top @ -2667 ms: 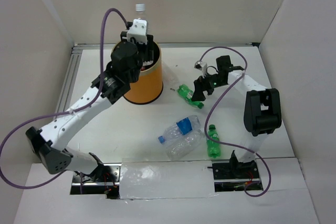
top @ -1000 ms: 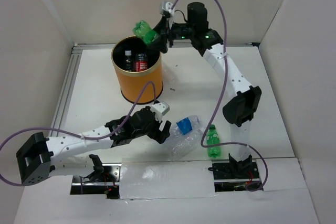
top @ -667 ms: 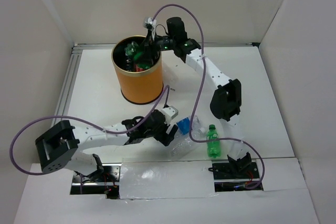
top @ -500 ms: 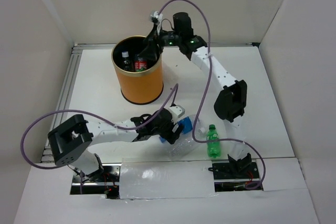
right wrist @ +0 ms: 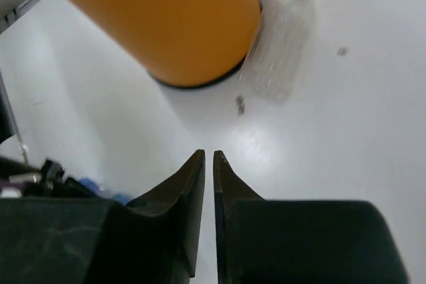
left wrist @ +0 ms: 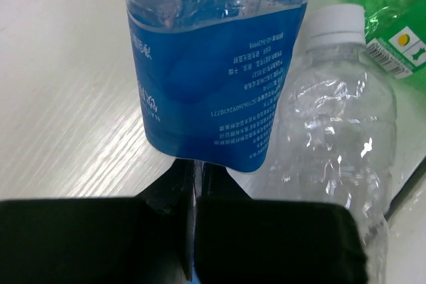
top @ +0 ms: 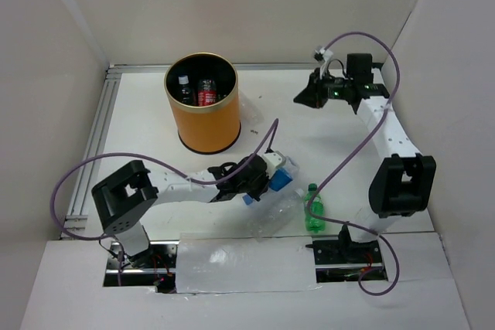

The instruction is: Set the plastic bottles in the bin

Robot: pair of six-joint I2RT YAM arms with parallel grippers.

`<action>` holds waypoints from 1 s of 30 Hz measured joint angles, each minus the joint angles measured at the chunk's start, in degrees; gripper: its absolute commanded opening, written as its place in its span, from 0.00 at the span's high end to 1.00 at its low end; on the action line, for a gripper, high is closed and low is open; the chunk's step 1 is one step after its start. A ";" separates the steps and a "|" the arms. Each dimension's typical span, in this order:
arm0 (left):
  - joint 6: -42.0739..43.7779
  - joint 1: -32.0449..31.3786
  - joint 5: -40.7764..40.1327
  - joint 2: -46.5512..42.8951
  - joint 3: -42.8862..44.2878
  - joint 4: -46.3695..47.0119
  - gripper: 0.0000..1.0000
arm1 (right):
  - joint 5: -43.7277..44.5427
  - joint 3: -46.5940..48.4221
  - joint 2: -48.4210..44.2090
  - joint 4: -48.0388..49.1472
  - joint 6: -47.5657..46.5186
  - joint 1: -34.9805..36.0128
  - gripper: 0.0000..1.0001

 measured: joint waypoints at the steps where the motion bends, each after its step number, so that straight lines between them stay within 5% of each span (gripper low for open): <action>1: 0.04 0.00 -0.74 -1.38 -0.04 -1.75 1.00 | 0.37 -3.02 -1.90 -1.05 -1.36 -0.66 0.78; 2: 0.13 0.00 -1.79 -3.10 -0.02 -3.41 1.00 | 0.76 -5.86 -3.65 -2.08 -2.45 -1.25 0.62; 4: 0.87 0.04 -3.91 -7.41 0.59 -6.75 1.00 | 1.60 -11.69 -7.34 -3.56 -4.20 -3.48 0.05; 5: 1.64 0.24 -5.25 -10.01 1.95 -8.96 1.00 | 2.14 -14.29 -9.05 -4.20 -5.05 -4.94 0.00; 11: 6.95 4.59 -12.63 -21.66 15.82 -10.56 1.00 | 5.03 -22.71 -12.57 -8.48 -9.51 -11.02 0.00; 18: 13.35 16.79 -23.89 -25.94 22.64 -1.29 0.99 | 5.53 -23.37 -10.03 -9.70 -11.87 -10.45 0.24; 22: 13.53 24.00 -27.28 -21.86 23.02 1.51 0.81 | 4.98 -22.49 -7.96 -9.20 -11.74 -8.39 0.08; 23: 13.33 25.73 -28.09 -20.17 23.19 1.44 0.53 | 4.98 -21.66 -6.99 -8.98 -11.54 -7.21 0.00; 24: 13.51 27.08 -28.55 -18.47 23.32 1.20 0.35 | 4.87 -20.65 -5.90 -8.59 -11.30 -5.95 0.00; 27: 11.45 30.71 -29.29 -13.20 24.06 -1.33 0.01 | 4.33 -15.19 -1.81 -7.50 -10.71 -1.40 0.00; 30: 10.29 32.39 -29.29 -10.84 24.70 -5.18 0.00 | 3.61 -8.50 3.37 -4.59 -8.46 2.03 0.00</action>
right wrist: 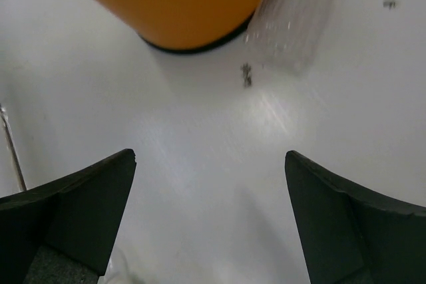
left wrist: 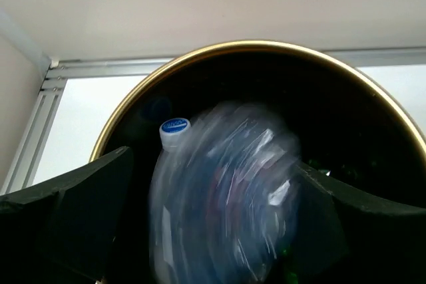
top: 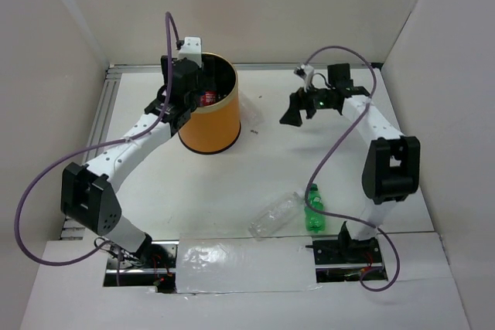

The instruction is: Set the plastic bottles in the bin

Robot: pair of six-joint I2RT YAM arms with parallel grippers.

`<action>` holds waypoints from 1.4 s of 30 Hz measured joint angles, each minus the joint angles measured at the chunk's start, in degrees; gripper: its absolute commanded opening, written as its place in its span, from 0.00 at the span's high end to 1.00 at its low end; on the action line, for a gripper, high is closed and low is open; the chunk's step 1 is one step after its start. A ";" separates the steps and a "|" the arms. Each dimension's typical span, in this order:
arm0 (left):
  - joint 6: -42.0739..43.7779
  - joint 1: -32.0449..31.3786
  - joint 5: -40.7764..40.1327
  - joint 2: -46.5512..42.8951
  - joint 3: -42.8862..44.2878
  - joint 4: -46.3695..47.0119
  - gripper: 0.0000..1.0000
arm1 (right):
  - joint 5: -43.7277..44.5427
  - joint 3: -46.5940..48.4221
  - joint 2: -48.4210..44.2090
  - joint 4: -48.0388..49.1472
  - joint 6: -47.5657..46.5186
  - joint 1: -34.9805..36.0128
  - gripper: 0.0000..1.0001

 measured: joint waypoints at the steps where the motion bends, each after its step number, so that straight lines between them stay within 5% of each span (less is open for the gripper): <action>1: -0.02 0.81 0.04 0.72 0.63 -1.01 0.00 | -0.33 2.51 2.45 1.92 1.38 1.20 0.00; 5: 0.46 0.13 0.90 -1.68 2.86 -3.89 0.00 | 0.63 12.81 13.94 8.28 8.39 4.50 0.00; 9: 1.14 -5.16 5.33 -13.05 -0.15 -6.29 0.00 | 2.51 26.99 27.91 9.90 12.74 7.02 0.00; 15: -3.48 -19.50 11.54 -39.21 -19.58 -9.29 0.00 | 8.39 34.16 37.99 11.26 17.64 11.87 0.00; 18: -9.44 -25.64 11.06 -44.39 -29.07 -13.22 0.00 | 11.06 38.40 41.79 12.22 18.43 14.05 0.00; 21: -14.29 -31.12 9.75 -43.71 -34.58 -18.64 0.00 | 14.23 39.15 43.23 12.57 18.21 15.37 0.00; 24: -17.51 -36.94 7.02 -40.06 -36.17 -21.84 0.00 | 17.64 39.19 44.33 12.52 18.23 15.72 0.11; 25: -17.81 -38.14 6.38 -38.47 -36.11 -21.46 0.00 | 18.49 39.12 44.61 12.59 18.16 15.76 0.28; 29: -17.66 -41.70 5.33 -29.51 -35.19 -18.69 0.00 | 19.37 38.25 44.54 13.55 18.32 15.21 0.68; 31: -17.46 -42.47 6.01 -25.40 -35.12 -16.22 0.00 | 18.21 36.85 43.50 13.31 18.67 14.27 0.77; 35: -16.24 -42.86 8.81 -20.09 -35.15 -10.36 0.00 | 13.27 35.34 41.24 9.35 18.03 10.05 0.84; 42: -16.11 -43.80 13.09 -15.13 -36.54 -2.05 0.00 | 2.51 36.33 26.97 7.10 16.44 2.19 0.80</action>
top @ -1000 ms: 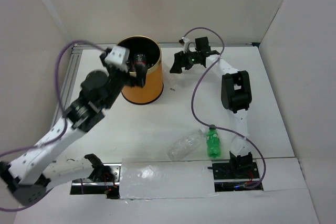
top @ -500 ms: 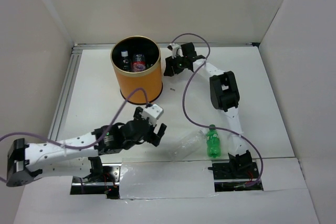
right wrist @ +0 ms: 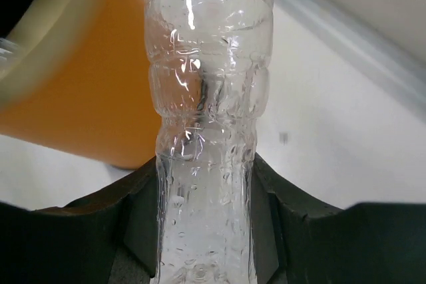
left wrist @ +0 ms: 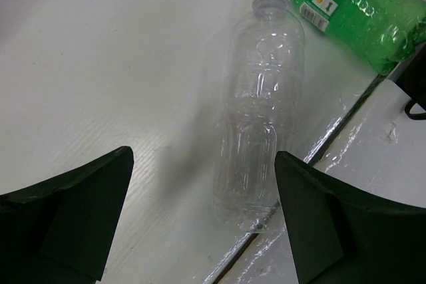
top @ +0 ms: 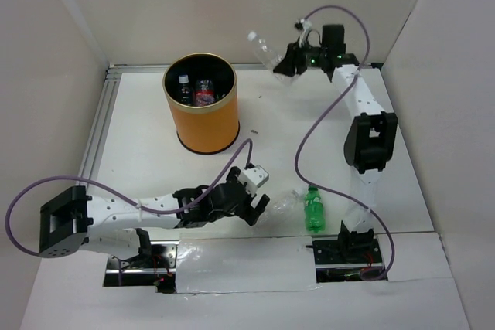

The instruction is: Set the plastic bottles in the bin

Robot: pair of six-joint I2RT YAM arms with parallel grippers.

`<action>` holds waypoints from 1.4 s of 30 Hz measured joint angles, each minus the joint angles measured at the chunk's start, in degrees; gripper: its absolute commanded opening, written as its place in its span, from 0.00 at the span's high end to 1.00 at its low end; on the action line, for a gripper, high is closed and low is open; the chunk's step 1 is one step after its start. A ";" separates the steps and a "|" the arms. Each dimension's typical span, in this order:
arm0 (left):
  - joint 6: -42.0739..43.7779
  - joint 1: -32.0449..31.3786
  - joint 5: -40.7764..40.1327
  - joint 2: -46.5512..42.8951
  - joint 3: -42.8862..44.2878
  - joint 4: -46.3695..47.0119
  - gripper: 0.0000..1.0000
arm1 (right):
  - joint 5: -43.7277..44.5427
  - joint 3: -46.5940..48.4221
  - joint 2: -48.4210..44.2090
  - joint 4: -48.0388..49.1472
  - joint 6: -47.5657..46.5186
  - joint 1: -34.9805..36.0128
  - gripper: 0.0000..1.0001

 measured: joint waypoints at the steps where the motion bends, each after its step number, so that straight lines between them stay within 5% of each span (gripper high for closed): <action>1: -0.02 -0.20 0.50 0.52 -0.33 0.66 0.00 | -1.29 1.64 -2.21 0.42 0.00 0.04 0.80; 7: -0.11 -2.56 2.43 3.91 -0.85 3.04 0.00 | -8.76 17.44 -6.93 9.53 1.75 9.57 0.71; 13: -0.35 -4.79 2.21 3.72 -1.92 3.87 0.00 | -11.21 26.21 0.20 14.10 5.22 21.94 0.58; 17: -1.01 -5.60 0.79 1.20 -4.50 3.41 0.00 | -10.47 25.75 6.14 14.29 7.23 25.07 0.28; 18: -1.49 -5.75 0.26 0.31 -5.07 3.19 0.00 | -10.12 25.66 7.74 13.94 7.43 25.24 0.07; 19: -1.68 -5.81 -0.15 -0.35 -5.31 2.93 0.00 | -9.27 25.46 8.76 13.20 7.74 25.31 0.01; 28: -0.33 -5.95 -2.14 1.64 -4.50 3.78 0.00 | -4.00 24.74 7.78 10.14 7.13 24.11 0.00; 35: 3.15 -5.95 -0.22 15.39 1.68 6.19 0.00 | -2.01 9.90 -7.76 4.02 4.00 13.35 0.02; 39: 4.04 -5.99 0.98 23.50 6.67 5.99 0.22 | -0.28 -2.71 -17.77 -1.99 -0.46 3.69 0.15; 40: 4.13 -5.99 1.16 25.09 7.78 5.70 0.52 | 0.79 -6.51 -20.24 -3.08 -1.88 2.01 0.20; 41: 4.22 -6.01 0.96 26.16 8.63 5.68 0.67 | 1.79 -9.66 -22.38 -5.18 -3.26 0.94 0.38; 42: 4.07 -6.05 0.50 26.16 9.46 5.99 0.87 | 2.82 -12.85 -24.26 -7.17 -4.81 0.22 0.45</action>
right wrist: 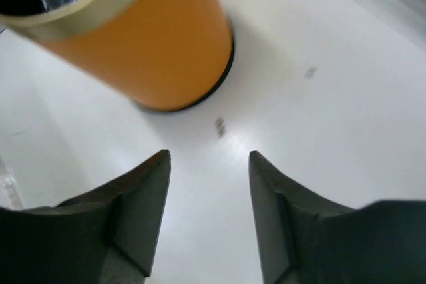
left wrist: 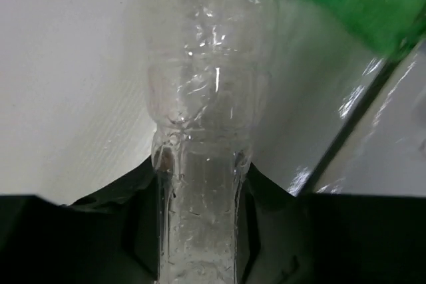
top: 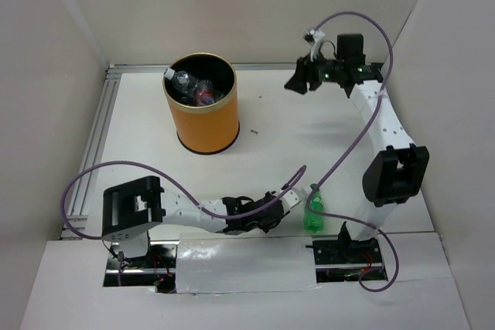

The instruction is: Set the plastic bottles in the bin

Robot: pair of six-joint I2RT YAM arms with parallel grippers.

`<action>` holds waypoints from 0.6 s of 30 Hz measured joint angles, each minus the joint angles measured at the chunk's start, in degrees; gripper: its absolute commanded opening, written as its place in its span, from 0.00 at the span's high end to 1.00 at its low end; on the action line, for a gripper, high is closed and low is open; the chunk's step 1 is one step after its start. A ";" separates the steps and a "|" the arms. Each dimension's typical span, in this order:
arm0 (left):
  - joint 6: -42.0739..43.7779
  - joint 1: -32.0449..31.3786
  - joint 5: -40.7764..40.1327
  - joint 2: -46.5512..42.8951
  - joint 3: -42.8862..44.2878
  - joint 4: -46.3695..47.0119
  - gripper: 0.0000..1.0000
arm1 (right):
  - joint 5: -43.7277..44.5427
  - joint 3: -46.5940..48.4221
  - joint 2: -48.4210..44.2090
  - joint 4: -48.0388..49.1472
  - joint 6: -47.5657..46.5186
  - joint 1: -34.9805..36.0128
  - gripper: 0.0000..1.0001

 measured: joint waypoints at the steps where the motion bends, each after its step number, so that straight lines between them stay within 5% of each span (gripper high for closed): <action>1: 0.07 0.00 0.22 -0.22 0.59 -0.11 0.95 | 0.70 -2.69 -1.64 -1.77 -0.92 -0.26 0.48; 4: 0.48 0.00 -1.99 -2.21 0.81 -2.69 1.00 | 2.47 -9.86 -5.40 -8.50 -3.52 -1.70 0.43; 9: 3.10 3.10 -5.73 -11.39 3.85 -8.70 0.98 | 6.08 -19.96 -9.18 -16.20 -8.66 -6.45 0.21; 18: 6.54 33.14 -9.64 -23.58 20.52 -1.73 0.87 | 8.79 -25.62 -9.46 -33.22 -20.76 -11.08 0.09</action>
